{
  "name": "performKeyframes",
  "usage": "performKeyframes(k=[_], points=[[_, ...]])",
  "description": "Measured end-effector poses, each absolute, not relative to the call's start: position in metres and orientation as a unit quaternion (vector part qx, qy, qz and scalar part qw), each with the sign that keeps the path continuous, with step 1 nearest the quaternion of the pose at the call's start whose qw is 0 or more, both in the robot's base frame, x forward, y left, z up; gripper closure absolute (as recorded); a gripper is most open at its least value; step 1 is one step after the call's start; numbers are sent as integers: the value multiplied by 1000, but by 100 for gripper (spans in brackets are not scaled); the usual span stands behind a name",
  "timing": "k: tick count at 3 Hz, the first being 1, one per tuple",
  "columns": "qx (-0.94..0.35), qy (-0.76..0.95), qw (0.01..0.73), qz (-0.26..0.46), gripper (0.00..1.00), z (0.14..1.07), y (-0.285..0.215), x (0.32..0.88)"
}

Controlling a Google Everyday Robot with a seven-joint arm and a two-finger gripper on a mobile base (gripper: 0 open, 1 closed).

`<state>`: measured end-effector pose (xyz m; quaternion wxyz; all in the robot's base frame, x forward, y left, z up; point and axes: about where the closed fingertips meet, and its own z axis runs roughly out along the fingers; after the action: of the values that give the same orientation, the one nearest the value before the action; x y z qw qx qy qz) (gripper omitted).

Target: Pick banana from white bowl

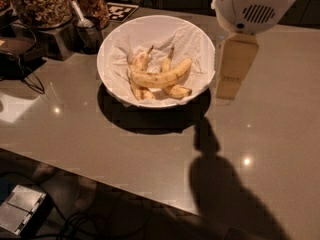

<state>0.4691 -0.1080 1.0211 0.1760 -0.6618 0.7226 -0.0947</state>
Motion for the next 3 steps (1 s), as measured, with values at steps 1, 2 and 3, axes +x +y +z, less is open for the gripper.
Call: performKeyframes(k=[1,2,3], points=[[-683,704,172,-91,0,1023,-84,485],[-709,682,153,-95,0,1005,-62,508],[-717,677,137,-94,0,984,-58,528]])
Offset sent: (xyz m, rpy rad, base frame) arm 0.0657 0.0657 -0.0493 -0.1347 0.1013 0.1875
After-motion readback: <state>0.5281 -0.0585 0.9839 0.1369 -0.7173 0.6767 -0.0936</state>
